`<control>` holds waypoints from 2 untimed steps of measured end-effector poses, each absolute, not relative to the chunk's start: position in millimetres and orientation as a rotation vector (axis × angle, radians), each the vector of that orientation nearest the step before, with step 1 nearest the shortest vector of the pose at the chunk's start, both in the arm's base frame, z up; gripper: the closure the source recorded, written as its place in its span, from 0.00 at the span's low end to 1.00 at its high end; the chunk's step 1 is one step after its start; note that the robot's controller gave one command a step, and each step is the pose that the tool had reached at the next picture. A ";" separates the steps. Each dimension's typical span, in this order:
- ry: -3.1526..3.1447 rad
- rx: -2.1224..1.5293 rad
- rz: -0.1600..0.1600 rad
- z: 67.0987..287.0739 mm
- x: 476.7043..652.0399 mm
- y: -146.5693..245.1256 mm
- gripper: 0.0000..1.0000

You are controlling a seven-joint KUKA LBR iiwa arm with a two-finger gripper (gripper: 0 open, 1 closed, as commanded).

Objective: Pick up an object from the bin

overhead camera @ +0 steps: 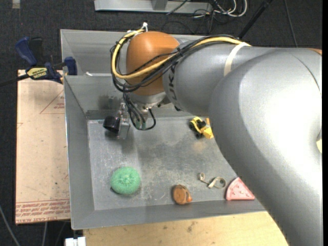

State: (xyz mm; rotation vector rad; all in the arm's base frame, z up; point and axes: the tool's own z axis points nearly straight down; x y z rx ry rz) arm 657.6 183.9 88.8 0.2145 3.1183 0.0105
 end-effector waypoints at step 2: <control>3.138 0.220 -0.002 122.7 647.5 192.5 1.00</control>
Offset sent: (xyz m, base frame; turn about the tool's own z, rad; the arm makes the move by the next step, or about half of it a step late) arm -0.0160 0.0261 0.1050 0.0094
